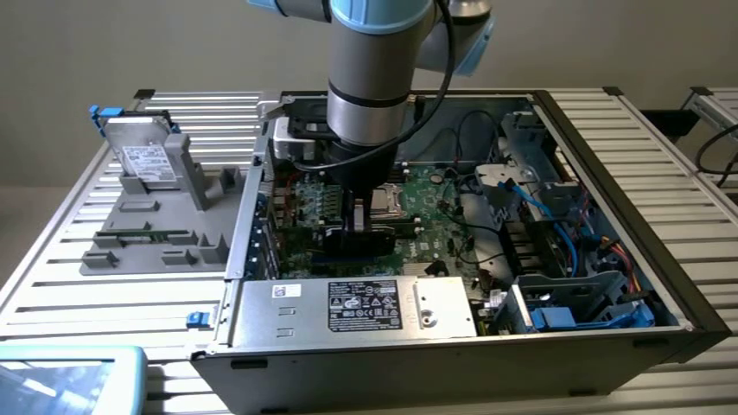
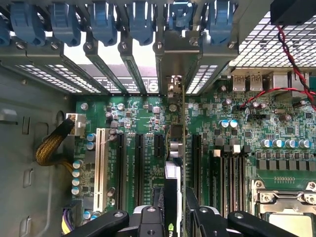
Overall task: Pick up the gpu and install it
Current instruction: 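Insert the gpu into the slot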
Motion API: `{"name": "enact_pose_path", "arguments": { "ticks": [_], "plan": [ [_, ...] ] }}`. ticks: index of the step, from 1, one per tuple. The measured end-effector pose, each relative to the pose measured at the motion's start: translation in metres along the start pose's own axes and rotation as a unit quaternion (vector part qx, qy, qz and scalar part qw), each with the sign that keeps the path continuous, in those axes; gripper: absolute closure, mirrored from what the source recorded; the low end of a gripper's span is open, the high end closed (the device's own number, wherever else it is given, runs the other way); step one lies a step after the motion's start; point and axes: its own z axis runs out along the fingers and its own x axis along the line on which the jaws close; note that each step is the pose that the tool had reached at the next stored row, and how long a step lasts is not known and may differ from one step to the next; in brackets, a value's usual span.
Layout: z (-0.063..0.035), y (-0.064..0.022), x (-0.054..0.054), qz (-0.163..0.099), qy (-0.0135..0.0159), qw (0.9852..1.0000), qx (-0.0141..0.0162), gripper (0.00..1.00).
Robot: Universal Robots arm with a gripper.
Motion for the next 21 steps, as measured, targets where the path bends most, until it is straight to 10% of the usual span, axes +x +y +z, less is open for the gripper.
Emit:
{"name": "enact_pose_path", "arguments": {
  "ticks": [21],
  "plan": [
    [0.0024, 0.0002, -0.0004, 0.000, 0.0000, 1.0000, 0.0001, 0.72]
  ]
}}
